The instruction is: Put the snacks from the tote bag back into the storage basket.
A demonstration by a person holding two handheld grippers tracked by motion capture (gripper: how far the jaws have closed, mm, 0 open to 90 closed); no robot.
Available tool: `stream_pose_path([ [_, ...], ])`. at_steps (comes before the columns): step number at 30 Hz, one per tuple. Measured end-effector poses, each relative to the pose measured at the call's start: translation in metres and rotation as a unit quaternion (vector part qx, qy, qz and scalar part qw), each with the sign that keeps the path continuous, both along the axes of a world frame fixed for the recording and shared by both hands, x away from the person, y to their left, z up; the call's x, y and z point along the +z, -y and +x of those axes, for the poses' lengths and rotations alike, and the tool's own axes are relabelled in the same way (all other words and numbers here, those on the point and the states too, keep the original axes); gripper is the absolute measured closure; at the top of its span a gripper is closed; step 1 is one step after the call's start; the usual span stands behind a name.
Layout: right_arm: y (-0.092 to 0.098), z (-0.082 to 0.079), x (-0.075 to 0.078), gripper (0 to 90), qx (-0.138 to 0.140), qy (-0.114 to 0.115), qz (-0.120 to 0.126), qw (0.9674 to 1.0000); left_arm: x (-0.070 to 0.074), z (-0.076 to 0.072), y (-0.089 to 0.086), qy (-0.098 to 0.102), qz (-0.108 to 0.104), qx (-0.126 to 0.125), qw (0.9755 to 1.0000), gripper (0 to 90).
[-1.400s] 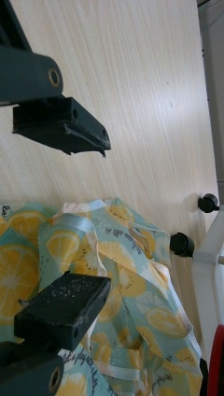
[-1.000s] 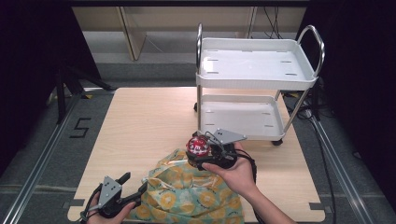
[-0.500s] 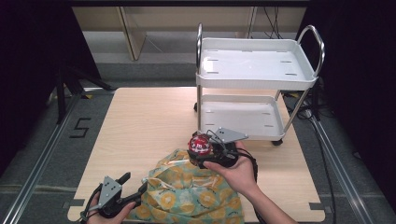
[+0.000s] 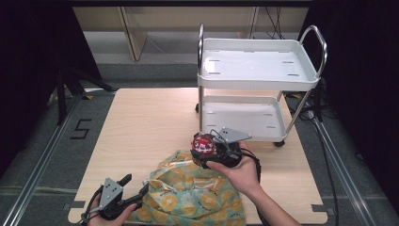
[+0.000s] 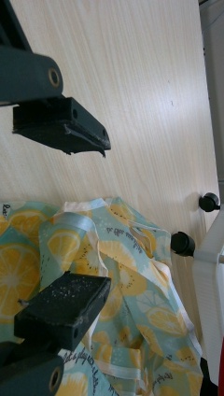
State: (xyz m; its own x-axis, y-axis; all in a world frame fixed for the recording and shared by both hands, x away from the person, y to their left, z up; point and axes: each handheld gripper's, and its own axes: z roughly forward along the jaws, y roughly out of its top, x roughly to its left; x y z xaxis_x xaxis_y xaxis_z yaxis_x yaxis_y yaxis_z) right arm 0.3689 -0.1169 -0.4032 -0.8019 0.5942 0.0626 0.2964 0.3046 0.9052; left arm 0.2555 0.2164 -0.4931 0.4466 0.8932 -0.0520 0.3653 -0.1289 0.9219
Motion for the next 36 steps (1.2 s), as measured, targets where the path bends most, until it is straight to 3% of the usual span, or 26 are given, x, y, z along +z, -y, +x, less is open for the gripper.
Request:
stream_pose_path([
  [1, 0.0008, 0.0009, 0.0000, 26.5, -0.002, 0.009, -0.003, 0.9999, 0.0001, -0.0001, 0.0001, 0.000, -0.001, 0.001, 1.0000, 28.3],
  [4, 0.0005, 0.0013, -0.0006, 26.5, 0.002, -0.001, 0.001, 1.0000, 0.0001, -0.0001, -0.0001, 0.001, -0.001, 0.001, 1.0000, 28.3],
  [5, 0.0013, 0.0002, 0.0002, 26.5, -0.008, -0.003, -0.001, 1.0000, 0.0000, 0.0000, -0.0001, 0.001, -0.001, 0.002, 1.0000, 28.3],
  [7, 0.0015, 0.0019, -0.0001, 26.5, 0.000, 0.006, -0.004, 1.0000, 0.0000, 0.0000, 0.0000, 0.001, -0.002, 0.002, 1.0000, 28.3],
  [10, 0.0008, 0.0025, -0.0011, 26.5, 0.001, 0.002, 0.006, 1.0000, 0.0000, -0.0002, 0.0001, 0.000, -0.001, 0.001, 1.0000, 28.3],
  [14, 0.0043, 0.0041, 0.0005, 26.5, -0.006, 0.022, -0.007, 0.9997, 0.0002, -0.0002, 0.0000, 0.001, -0.001, 0.001, 1.0000, 28.3],
  [15, 0.0037, 0.0042, -0.0003, 26.5, -0.012, 0.023, -0.001, 0.9997, 0.0001, -0.0002, 0.0002, 0.001, -0.001, 0.001, 1.0000, 28.3],
  [20, 0.0046, 0.0038, 0.0004, 26.5, -0.007, 0.000, 0.003, 1.0000, 0.0002, -0.0002, 0.0001, 0.001, -0.001, 0.001, 1.0000, 28.3],
  [22, 0.0056, 0.0058, 0.0002, 26.5, -0.010, 0.022, -0.001, 0.9997, 0.0001, -0.0001, 0.0000, 0.001, -0.001, 0.001, 1.0000, 28.3],
  [26, 0.0069, 0.0059, 0.0007, 26.5, -0.009, 0.007, -0.001, 0.9999, 0.0003, -0.0003, 0.0000, 0.001, 0.000, 0.001, 1.0000, 28.3],
  [27, 0.0064, 0.0037, 0.0009, 26.5, -0.017, -0.010, 0.006, 0.9998, 0.0002, -0.0002, 0.0004, 0.002, -0.002, 0.002, 1.0000, 28.3],
  [29, 0.0079, 0.0047, 0.0016, 26.5, -0.017, 0.001, -0.002, 0.9999, 0.0003, -0.0003, 0.0002, 0.001, 0.000, 0.001, 1.0000, 28.3],
  [30, 0.0085, 0.0073, 0.0012, 26.5, -0.014, 0.021, -0.003, 0.9997, 0.0003, -0.0002, 0.0002, 0.001, -0.001, 0.001, 1.0000, 28.3],
  [31, 0.0082, 0.0074, 0.0010, 26.5, -0.014, 0.020, 0.000, 0.9997, 0.0003, -0.0003, 0.0001, 0.001, -0.001, 0.002, 1.0000, 28.3],
  [32, 0.0080, 0.0068, 0.0011, 26.5, -0.011, 0.005, 0.004, 0.9999, 0.0003, -0.0002, 0.0001, 0.002, -0.001, 0.002, 1.0000, 28.3],
  [34, 0.0088, 0.0072, 0.0015, 26.5, -0.011, 0.011, 0.001, 0.9999, 0.0002, -0.0002, 0.0001, 0.002, -0.001, 0.002, 1.0000, 28.3],
  [36, 0.0088, 0.0078, 0.0011, 26.5, -0.010, 0.001, 0.007, 0.9999, 0.0003, -0.0003, 0.0001, 0.001, -0.001, 0.001, 1.0000, 28.3],
])
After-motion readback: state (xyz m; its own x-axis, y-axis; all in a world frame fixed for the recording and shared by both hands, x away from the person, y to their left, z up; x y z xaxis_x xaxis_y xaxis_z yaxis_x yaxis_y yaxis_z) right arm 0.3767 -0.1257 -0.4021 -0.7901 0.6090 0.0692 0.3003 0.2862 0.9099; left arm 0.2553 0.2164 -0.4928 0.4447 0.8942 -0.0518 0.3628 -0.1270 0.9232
